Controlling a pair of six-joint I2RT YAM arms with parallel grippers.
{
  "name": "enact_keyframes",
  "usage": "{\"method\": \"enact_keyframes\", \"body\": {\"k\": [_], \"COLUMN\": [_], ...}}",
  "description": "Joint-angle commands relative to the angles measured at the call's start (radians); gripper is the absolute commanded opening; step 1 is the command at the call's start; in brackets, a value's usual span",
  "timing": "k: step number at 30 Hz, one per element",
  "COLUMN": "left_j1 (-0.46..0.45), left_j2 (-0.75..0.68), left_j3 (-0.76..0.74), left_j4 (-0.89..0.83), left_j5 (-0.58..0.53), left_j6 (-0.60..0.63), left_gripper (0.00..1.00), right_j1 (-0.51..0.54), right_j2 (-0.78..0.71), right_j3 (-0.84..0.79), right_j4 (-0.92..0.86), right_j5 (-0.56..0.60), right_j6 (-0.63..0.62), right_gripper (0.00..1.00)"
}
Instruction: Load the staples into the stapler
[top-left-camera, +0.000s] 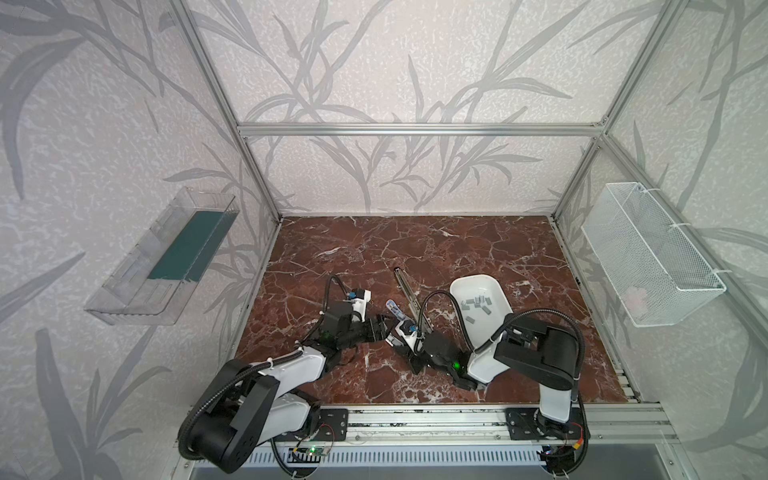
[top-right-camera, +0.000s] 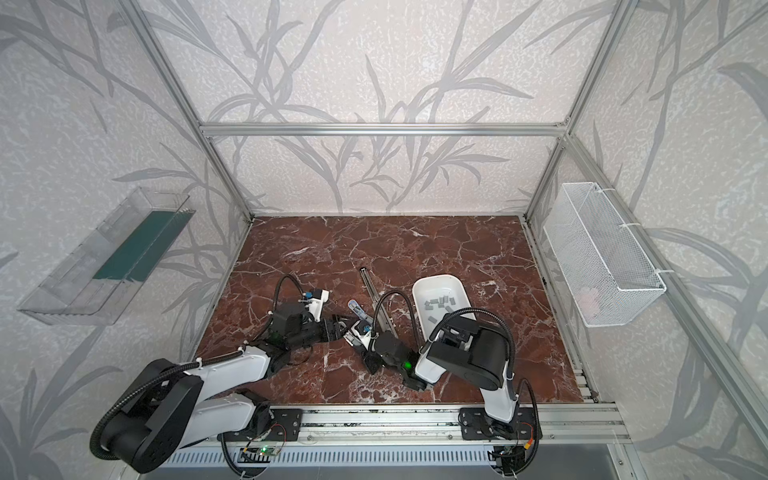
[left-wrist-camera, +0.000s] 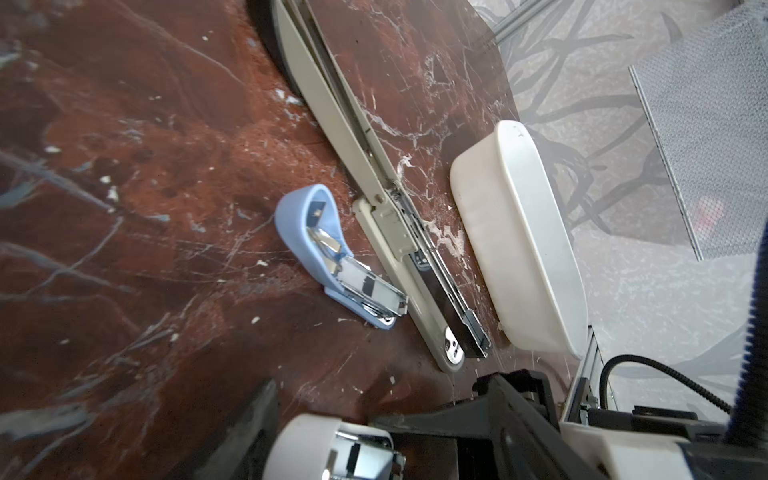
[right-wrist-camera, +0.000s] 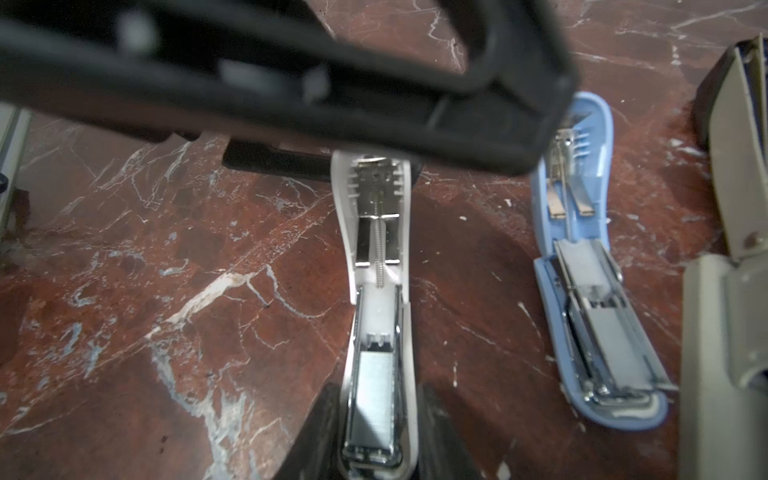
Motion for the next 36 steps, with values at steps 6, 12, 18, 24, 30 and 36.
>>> {"method": "enact_keyframes", "body": {"k": [6, 12, 18, 24, 30, 36], "left_j1": [-0.056, -0.083, -0.112, -0.124, -0.123, -0.128], "left_j2": [-0.073, -0.101, -0.026, 0.075, 0.083, 0.13], "left_j3": [0.03, 0.017, -0.005, -0.084, -0.111, -0.119], "left_j4": [0.003, -0.006, 0.131, 0.345, 0.325, 0.39], "left_j5": [0.02, 0.026, 0.066, 0.072, -0.002, -0.012], "left_j6": [0.071, 0.116, 0.109, 0.121, 0.18, 0.188], "left_gripper": [0.7, 0.57, 0.51, 0.38, 0.37, 0.36], "right_j1": [0.013, 0.012, 0.012, 0.01, 0.011, 0.011], "right_j2": [0.052, 0.054, 0.055, 0.064, 0.065, 0.057], "right_j3": [0.003, -0.005, -0.006, -0.02, -0.041, -0.06], "right_j4": [-0.051, -0.029, -0.018, 0.023, 0.051, 0.085], "right_j5": [-0.038, -0.033, -0.027, -0.022, -0.021, -0.024], "right_j6": [0.013, 0.017, 0.024, 0.036, 0.036, 0.04], "right_gripper": [0.29, 0.29, 0.28, 0.27, 0.26, 0.26]}}
